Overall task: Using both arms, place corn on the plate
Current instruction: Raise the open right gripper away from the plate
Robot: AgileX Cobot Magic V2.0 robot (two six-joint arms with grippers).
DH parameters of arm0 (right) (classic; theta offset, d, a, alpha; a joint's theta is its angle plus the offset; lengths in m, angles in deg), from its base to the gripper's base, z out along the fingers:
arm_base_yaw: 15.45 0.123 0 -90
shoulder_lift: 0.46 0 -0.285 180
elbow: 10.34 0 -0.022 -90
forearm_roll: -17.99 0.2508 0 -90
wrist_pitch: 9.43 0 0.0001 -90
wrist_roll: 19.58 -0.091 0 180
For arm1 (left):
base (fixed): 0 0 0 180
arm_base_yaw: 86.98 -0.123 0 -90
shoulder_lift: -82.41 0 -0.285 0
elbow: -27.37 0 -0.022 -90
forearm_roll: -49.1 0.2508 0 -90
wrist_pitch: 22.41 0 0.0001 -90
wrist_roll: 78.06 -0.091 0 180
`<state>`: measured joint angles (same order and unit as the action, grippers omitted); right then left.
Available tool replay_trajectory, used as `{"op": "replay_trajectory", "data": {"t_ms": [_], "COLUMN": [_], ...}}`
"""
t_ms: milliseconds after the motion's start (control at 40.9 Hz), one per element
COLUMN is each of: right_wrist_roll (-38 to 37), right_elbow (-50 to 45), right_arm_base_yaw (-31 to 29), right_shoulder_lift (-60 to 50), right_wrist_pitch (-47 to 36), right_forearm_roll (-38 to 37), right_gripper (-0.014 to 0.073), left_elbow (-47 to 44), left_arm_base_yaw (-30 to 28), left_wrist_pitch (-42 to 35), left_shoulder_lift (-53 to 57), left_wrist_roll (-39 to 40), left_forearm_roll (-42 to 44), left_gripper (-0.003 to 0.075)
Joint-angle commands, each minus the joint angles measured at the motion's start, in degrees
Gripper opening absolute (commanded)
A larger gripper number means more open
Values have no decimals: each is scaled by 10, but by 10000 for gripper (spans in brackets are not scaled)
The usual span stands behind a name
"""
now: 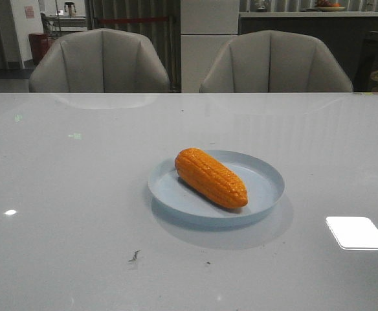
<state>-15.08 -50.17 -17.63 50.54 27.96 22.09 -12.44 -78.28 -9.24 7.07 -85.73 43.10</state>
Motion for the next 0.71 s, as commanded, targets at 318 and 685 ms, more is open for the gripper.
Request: {"op": "replay_trajectory", "data": {"t_ms": [318,685], "right_wrist_roll": [2,2], "right_elbow": [15,15], "right_arm_base_yaw": [1,1], "right_shoulder_lift": [-3,-3], "right_wrist_pitch": [-40,-40], "right_forearm_roll": [1,1], "right_gripper": [578,578], "left_elbow": [14,-67], "left_arm_base_yaw": [-13,-22], "left_wrist_pitch": [-31,-40], "left_shoulder_lift": [80,287], "left_wrist_roll": [4,4], "left_forearm_roll": [4,69], "left_gripper": [94,94]}}
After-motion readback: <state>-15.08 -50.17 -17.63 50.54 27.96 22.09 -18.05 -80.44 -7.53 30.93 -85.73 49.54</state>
